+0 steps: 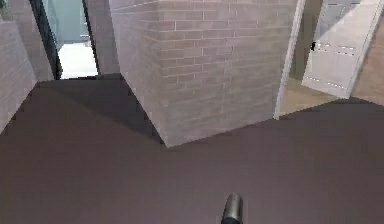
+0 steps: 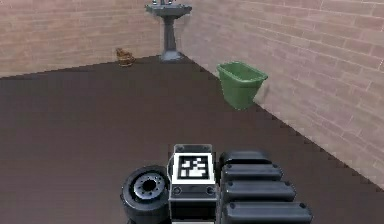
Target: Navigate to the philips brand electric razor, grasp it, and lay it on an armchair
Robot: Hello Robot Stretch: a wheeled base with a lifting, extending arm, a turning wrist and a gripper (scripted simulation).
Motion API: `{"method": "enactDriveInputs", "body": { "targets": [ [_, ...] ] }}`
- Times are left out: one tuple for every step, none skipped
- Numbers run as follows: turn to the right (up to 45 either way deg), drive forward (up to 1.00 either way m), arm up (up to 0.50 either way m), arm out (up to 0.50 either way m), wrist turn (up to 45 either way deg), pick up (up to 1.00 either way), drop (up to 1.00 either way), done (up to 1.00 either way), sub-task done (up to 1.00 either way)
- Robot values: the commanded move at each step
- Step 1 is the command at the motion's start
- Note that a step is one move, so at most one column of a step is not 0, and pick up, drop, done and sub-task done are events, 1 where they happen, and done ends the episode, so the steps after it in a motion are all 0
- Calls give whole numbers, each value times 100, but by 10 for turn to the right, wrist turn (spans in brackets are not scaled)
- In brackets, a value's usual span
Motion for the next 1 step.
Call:
{"method": "enactDriveInputs", "body": {
  "targets": [
    [-240,0,0,0,0,0,0,0,0]
  ]
}}
